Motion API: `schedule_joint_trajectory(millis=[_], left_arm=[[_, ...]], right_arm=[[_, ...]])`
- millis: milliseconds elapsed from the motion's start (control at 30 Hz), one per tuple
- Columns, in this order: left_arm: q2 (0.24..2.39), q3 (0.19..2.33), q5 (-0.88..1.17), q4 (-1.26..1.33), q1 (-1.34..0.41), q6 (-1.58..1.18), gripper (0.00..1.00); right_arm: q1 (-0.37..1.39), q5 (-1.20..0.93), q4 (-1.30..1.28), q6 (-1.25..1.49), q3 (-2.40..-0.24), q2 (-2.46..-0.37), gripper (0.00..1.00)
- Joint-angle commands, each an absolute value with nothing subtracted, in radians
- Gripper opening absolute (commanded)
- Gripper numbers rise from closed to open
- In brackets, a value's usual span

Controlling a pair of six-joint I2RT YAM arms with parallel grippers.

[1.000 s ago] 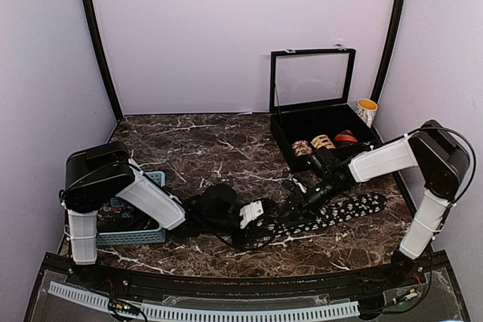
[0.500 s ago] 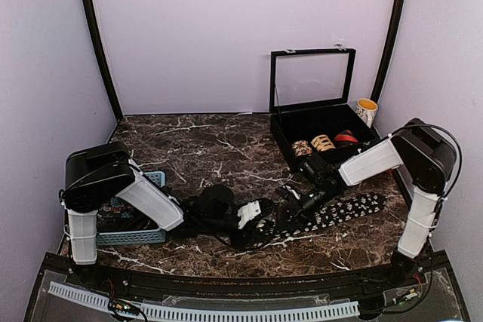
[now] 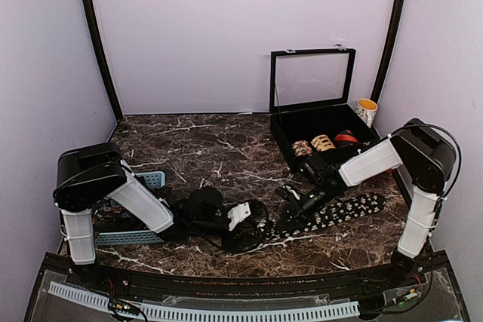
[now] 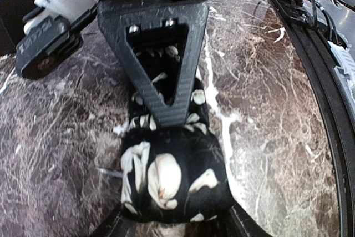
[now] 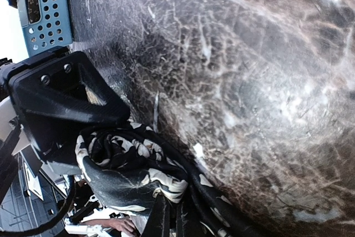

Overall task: Roll the ties
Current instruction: Roll the tie at the center of the board.

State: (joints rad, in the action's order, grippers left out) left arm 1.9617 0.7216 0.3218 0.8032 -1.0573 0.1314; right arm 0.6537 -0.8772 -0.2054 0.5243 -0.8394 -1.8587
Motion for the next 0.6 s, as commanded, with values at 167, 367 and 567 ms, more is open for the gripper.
schedule_joint_trajectory(millis=[167,367,567], left_arm=[[1.989,0.808,0.396,0.839,-1.051,0.17,0.43],[1.985,0.844,0.421,0.835,-1.054,0.173,0.36],[2.041,0.902,0.393,0.836,-1.058,0.149,0.38]], right_arm=[[0.649,-0.686,-0.292,0.501,-0.791,-1.932,0.0],[0.649,-0.687,-0.283,0.503,-0.792,-1.938,0.0],[0.649,-0.693,-0.283,0.496,-0.798,-1.95,0.0]])
